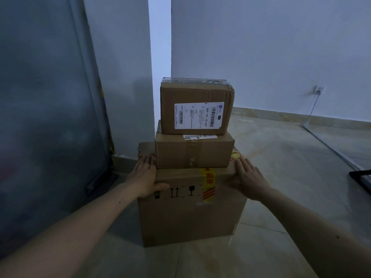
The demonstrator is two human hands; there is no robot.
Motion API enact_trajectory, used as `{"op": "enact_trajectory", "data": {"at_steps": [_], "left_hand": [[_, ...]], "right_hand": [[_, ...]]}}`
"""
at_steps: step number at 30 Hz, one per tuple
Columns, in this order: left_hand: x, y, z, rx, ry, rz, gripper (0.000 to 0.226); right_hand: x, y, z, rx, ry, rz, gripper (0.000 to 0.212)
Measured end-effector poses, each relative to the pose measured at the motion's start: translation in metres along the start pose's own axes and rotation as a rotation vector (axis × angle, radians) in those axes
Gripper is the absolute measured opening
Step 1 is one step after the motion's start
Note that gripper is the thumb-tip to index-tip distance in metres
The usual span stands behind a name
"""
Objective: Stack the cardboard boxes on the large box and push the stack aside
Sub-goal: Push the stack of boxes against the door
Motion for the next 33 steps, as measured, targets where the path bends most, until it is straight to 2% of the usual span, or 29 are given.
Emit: {"op": "enact_trajectory", "data": {"at_steps": [6, 14, 21, 33], "left_hand": [[-0.002, -0.001, 0.003, 0.027, 0.01, 0.005, 0.114], [-0.031, -0.004, 0.018, 0.029, 0.051, -0.005, 0.115], [-0.085, -0.008, 0.05, 0.0, 0.149, 0.001, 0.114], [-0.184, -0.017, 0.127, -0.094, 0.459, 0.013, 0.11]], "right_hand": [[-0.007, 0.001, 0.0, 0.094, -0.027, -0.009, 0.101], [-0.038, -0.003, -0.007, 0.092, 0.034, -0.025, 0.102], [-0.101, -0.01, -0.026, 0.077, 0.149, -0.044, 0.103], [-0.248, -0.021, -0.063, -0.009, 0.441, -0.078, 0.101]]}}
Point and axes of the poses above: each hand's wrist, its own z-axis away from the middle knuckle, its own y-axis out of the back of the hand, x = y × z, the point moved 9 cm from there along -z, towards the middle knuckle, and after that the axes turned 6 degrees about -z, right-handed, at the moved point
